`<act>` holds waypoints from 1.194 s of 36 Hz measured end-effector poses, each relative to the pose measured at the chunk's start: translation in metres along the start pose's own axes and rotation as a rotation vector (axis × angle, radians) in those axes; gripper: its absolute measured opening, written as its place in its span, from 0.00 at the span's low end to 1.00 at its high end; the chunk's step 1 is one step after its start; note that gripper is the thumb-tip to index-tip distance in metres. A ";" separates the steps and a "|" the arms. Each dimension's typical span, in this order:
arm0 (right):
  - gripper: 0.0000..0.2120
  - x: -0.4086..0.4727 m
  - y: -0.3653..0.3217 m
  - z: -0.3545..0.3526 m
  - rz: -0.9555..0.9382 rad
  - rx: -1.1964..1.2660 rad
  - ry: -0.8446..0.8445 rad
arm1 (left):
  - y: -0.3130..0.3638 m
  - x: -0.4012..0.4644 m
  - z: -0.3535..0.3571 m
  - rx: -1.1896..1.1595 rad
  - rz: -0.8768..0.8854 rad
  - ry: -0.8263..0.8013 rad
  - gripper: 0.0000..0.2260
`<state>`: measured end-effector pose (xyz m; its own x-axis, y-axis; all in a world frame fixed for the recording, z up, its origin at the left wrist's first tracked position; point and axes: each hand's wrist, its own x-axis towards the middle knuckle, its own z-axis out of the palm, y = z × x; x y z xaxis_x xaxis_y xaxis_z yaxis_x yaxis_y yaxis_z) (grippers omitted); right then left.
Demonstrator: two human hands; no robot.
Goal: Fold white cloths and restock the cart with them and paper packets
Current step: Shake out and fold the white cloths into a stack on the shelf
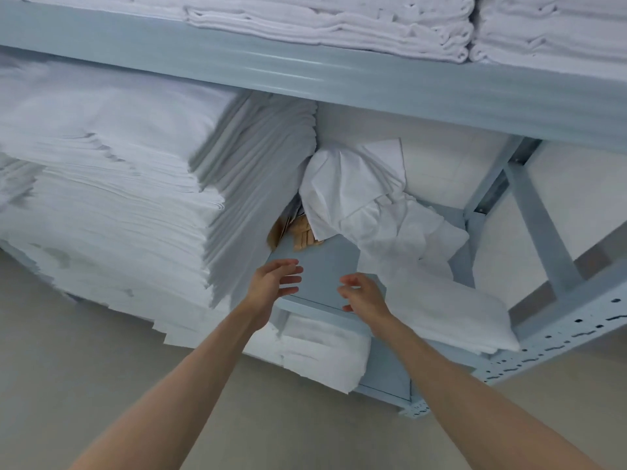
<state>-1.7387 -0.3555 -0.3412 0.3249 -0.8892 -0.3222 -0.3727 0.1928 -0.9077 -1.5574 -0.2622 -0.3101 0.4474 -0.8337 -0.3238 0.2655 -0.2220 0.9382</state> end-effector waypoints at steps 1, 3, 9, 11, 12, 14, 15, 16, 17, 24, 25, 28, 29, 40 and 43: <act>0.09 0.002 -0.002 0.003 0.004 -0.012 0.004 | 0.001 0.004 -0.002 0.001 -0.005 -0.006 0.08; 0.09 0.008 -0.006 0.005 0.005 -0.034 0.018 | 0.002 0.013 -0.004 -0.002 -0.014 -0.013 0.08; 0.11 0.036 -0.018 -0.002 -0.009 -0.119 0.001 | 0.001 0.042 -0.002 -0.005 -0.041 -0.040 0.08; 0.11 0.050 -0.020 -0.007 0.001 -0.160 0.002 | 0.001 0.055 0.001 -0.001 -0.049 -0.036 0.08; 0.11 0.058 -0.020 -0.010 0.004 -0.192 0.010 | 0.001 0.060 0.003 0.007 -0.052 -0.032 0.08; 0.11 0.077 -0.020 -0.017 0.005 -0.260 0.022 | 0.002 0.074 0.008 0.020 -0.054 -0.024 0.08; 0.12 0.087 -0.018 -0.022 0.010 -0.287 0.026 | 0.002 0.081 0.011 0.024 -0.056 -0.022 0.08; 0.13 0.097 -0.017 -0.028 0.016 -0.313 0.028 | 0.003 0.088 0.014 0.028 -0.061 -0.020 0.08; 0.13 0.108 -0.015 -0.034 0.022 -0.342 0.030 | 0.004 0.096 0.019 0.033 -0.068 -0.016 0.08; 0.15 0.177 0.001 -0.080 0.057 -0.772 -0.069 | 0.012 0.143 0.061 0.053 -0.109 -0.010 0.03; 0.15 0.185 0.003 -0.085 0.067 -0.860 -0.103 | 0.013 0.149 0.067 0.058 -0.111 -0.016 0.03; 0.19 0.204 0.012 -0.093 0.120 -1.037 -0.181 | 0.012 0.164 0.085 0.081 -0.111 -0.034 0.06; 0.20 0.209 0.015 -0.094 0.152 -1.069 -0.209 | 0.011 0.169 0.091 0.090 -0.111 -0.037 0.06; 0.19 0.238 0.049 -0.078 0.189 -1.320 -0.243 | -0.019 0.198 0.108 0.152 -0.187 -0.077 0.09; 0.20 0.241 0.048 -0.082 0.181 -1.252 -0.176 | -0.028 0.196 0.102 0.172 -0.208 -0.088 0.08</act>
<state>-1.7502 -0.5945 -0.4406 0.2582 -0.8063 -0.5323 -0.9535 -0.3014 -0.0059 -1.5641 -0.4713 -0.3871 0.3205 -0.8005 -0.5064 0.1913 -0.4689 0.8623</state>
